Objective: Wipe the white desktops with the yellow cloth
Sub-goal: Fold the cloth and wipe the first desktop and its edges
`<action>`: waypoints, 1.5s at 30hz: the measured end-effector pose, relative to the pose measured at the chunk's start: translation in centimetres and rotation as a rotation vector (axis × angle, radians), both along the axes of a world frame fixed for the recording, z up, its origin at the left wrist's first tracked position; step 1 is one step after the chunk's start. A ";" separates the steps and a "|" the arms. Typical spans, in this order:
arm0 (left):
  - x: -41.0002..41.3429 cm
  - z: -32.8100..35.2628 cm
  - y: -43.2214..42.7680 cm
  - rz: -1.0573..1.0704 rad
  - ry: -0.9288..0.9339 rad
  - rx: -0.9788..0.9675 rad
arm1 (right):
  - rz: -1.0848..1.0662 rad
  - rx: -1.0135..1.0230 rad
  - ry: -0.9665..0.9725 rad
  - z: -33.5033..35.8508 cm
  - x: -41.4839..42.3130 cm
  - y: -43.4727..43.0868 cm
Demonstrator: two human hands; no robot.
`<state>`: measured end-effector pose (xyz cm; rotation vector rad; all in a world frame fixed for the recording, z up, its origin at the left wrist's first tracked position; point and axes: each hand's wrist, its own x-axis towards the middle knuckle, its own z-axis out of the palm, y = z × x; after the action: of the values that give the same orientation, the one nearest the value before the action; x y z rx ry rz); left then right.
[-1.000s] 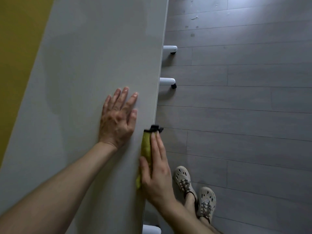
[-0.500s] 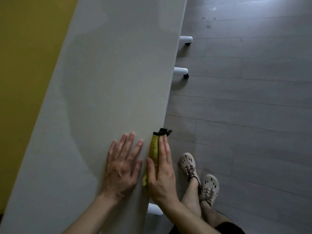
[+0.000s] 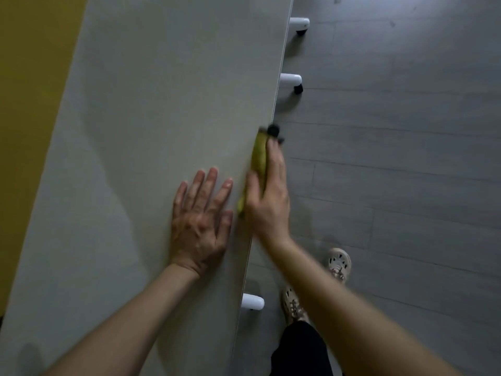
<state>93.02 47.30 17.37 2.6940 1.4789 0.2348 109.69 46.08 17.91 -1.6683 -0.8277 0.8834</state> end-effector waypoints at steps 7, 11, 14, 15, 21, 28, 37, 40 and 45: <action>-0.1 -0.1 0.0 -0.006 -0.005 0.007 | 0.121 -0.023 0.013 1.0 -4.0 -8.9; 0.1 -0.3 0.1 0.010 -0.022 0.026 | -0.007 -0.013 0.002 0.2 1.5 2.2; 0.2 -0.4 0.1 0.017 -0.028 0.032 | -0.025 0.000 -0.010 -0.2 1.7 3.1; 0.2 -0.5 0.2 0.011 -0.028 0.035 | -0.032 0.003 -0.008 -0.2 0.5 1.2; 0.4 -0.3 0.2 0.021 -0.030 0.020 | 0.088 -0.014 -0.018 0.7 -9.9 -18.5; 0.5 -0.5 0.4 0.021 -0.050 0.062 | 0.000 -0.031 -0.025 0.2 -4.0 -6.2; 0.7 -0.3 0.0 0.028 -0.069 0.053 | 0.038 -0.028 -0.063 0.5 -11.8 -20.3; 0.8 -0.2 -0.1 0.031 -0.070 0.044 | 0.069 -0.066 -0.065 0.8 -12.8 -22.8; 0.9 -0.1 -0.1 0.031 -0.094 0.058 | -0.014 -0.077 -0.060 0.2 -6.7 -10.9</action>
<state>93.95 47.23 17.24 2.6651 1.5113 0.4065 103.02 35.22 18.12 -1.7727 -0.8314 0.8687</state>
